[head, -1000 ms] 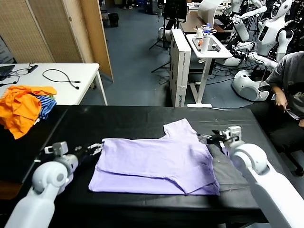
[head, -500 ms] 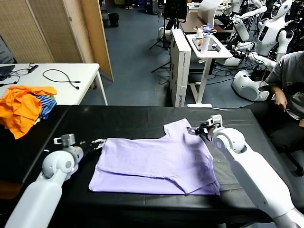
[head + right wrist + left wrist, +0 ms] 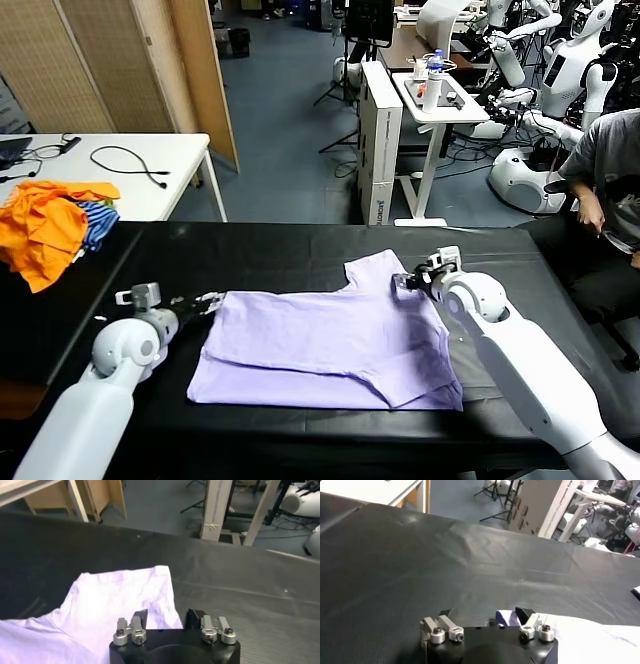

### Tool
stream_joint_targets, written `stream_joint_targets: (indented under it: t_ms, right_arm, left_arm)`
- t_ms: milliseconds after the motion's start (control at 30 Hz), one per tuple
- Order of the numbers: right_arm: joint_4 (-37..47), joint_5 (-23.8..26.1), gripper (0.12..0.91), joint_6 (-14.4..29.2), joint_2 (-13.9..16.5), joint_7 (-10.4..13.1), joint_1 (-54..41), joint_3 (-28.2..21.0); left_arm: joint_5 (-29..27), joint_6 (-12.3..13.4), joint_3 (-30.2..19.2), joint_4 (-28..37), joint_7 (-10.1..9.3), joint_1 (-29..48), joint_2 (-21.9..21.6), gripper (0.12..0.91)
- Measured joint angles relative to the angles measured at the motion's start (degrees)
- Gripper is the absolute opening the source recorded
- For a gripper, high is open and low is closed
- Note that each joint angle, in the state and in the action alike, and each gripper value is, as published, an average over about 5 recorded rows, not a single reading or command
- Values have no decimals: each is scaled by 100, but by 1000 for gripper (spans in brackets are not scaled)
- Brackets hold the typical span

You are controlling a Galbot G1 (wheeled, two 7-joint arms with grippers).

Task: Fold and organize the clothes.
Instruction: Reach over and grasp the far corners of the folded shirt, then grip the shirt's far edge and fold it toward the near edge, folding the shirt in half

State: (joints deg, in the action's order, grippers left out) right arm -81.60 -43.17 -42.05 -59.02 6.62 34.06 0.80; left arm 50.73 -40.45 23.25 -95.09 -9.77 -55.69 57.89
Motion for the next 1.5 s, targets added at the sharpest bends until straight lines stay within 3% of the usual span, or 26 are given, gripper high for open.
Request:
stream_joint_targets:
  t_ms: [133, 300, 400, 533, 633, 1033, 1500]
  right_arm:
    - [-1, 2, 513, 1, 3, -22, 18, 17]
    - [-34, 5, 238, 0, 17, -65, 39, 37]
    - [-48, 31, 147, 0, 10, -91, 71, 69]
    - [-65, 95, 140, 0, 4, -137, 108, 99]
    - [-93, 102, 140, -3, 10, -137, 121, 114]
    - [-538, -229, 140, 336, 188, -52, 347, 412]
    - [-2265, -240, 140, 253, 887, 139, 1711, 1325]
  left_arm:
    - [-69, 26, -31, -17, 78, -6, 11, 751]
    - [-98, 38, -45, -60, 138, -29, 15, 677]
    - [-139, 28, -55, -74, 151, -37, 16, 534]
    - [-169, 27, -57, -78, 153, -42, 19, 274]
    - [-154, 38, -39, -119, 157, -58, 13, 157]
    - [-36, 155, 268, -472, 208, -315, -53, 146]
    - [-26, 189, 872, -1754, 285, -1291, -146, 146]
